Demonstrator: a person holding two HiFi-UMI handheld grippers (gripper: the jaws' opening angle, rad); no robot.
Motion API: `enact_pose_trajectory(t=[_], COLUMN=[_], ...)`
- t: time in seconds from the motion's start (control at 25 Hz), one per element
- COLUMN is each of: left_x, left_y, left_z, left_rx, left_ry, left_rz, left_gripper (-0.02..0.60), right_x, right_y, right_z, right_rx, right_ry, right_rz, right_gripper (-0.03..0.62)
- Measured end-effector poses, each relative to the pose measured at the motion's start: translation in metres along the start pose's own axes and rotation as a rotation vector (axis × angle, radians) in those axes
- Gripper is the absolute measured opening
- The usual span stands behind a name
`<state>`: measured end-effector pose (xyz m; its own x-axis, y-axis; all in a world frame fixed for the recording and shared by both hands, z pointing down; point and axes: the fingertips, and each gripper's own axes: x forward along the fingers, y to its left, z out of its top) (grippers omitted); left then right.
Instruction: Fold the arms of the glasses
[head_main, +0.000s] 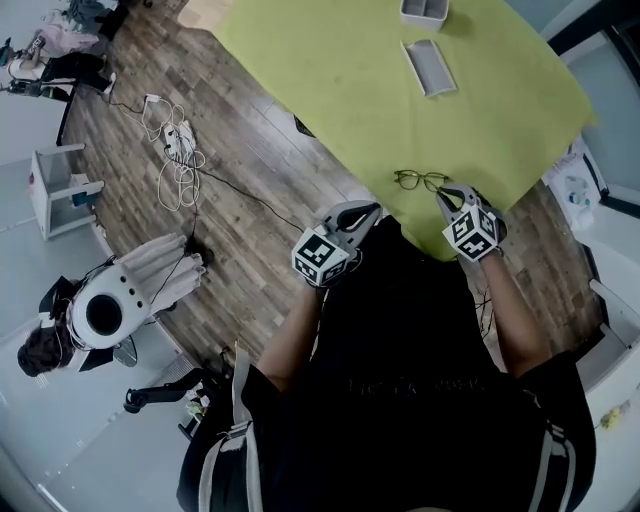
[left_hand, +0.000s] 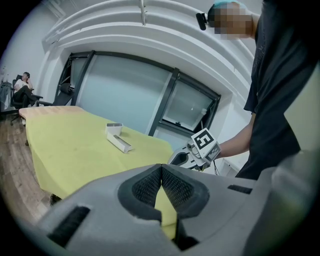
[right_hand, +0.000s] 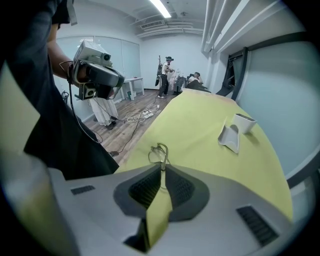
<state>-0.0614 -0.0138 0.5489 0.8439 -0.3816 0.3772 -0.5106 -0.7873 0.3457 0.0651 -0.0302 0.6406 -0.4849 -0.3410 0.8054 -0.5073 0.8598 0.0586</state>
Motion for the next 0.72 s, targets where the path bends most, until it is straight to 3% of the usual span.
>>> enact_pose_trajectory(t=[0.72], left_x=[0.012], left_y=[-0.004], left_z=[-0.005], left_rx=[-0.009], left_ry=[0.045], left_rz=[-0.017], left_gripper=[0.018], right_x=[0.033], right_y=[-0.008], right_z=[-0.047], right_rx=[0.056], right_ry=[0.084], right_rz=[0.043], right_gripper=[0.046])
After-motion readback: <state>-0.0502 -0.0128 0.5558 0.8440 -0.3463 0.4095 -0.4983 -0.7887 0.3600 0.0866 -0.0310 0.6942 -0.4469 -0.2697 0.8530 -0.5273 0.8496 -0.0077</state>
